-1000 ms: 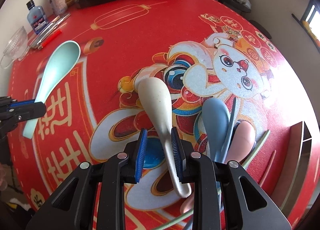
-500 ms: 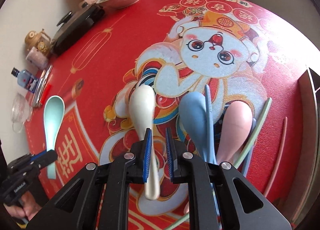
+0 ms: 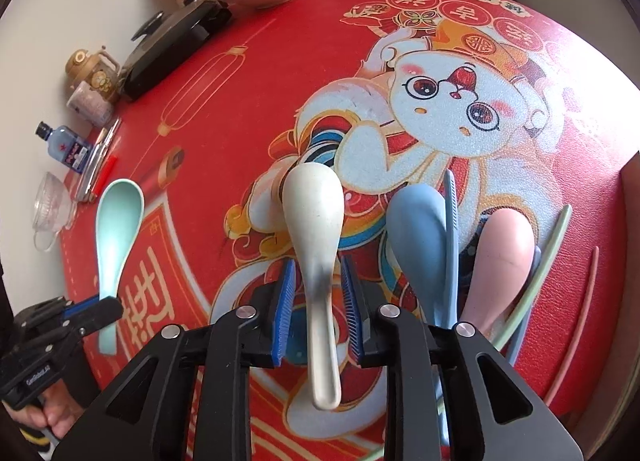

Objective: Organize utensils
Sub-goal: 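Lift the white spoon up out of the pile with the right gripper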

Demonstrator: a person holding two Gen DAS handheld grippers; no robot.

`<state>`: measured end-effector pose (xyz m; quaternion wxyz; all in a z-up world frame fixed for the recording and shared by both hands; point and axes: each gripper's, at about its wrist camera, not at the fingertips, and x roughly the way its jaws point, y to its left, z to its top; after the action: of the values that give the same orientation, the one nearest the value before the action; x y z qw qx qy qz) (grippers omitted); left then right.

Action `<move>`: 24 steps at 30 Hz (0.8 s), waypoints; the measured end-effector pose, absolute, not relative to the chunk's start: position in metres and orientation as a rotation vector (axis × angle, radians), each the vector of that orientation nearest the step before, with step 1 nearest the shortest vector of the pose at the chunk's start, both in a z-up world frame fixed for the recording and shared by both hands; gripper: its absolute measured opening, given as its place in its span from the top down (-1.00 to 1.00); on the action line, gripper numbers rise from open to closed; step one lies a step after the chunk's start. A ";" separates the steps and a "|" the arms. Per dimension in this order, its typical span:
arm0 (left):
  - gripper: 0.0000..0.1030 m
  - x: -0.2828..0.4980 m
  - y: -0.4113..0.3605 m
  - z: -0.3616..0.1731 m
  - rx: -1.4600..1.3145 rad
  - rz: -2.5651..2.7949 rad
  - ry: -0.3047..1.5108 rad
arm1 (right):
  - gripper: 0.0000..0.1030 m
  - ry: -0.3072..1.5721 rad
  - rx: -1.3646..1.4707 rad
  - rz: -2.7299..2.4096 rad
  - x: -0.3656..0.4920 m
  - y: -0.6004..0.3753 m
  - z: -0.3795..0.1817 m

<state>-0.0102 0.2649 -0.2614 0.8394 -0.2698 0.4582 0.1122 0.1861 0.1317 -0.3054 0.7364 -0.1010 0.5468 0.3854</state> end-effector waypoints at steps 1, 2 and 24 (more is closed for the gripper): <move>0.88 -0.012 0.265 -0.261 -0.570 0.239 0.970 | 0.44 1.204 -0.221 0.844 0.188 0.134 -0.308; 0.88 -0.013 0.266 -0.262 -0.570 0.242 0.971 | 0.43 1.209 -0.220 0.842 0.189 0.135 -0.310; 0.88 -0.010 0.272 -0.261 -0.558 0.218 0.974 | 0.73 1.221 -0.138 0.904 0.173 0.137 -0.300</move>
<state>-0.0103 0.2723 -0.2615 0.8408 -0.2642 0.4611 0.1033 0.1726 0.1367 -0.3003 0.7231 -0.0625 0.5529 0.4093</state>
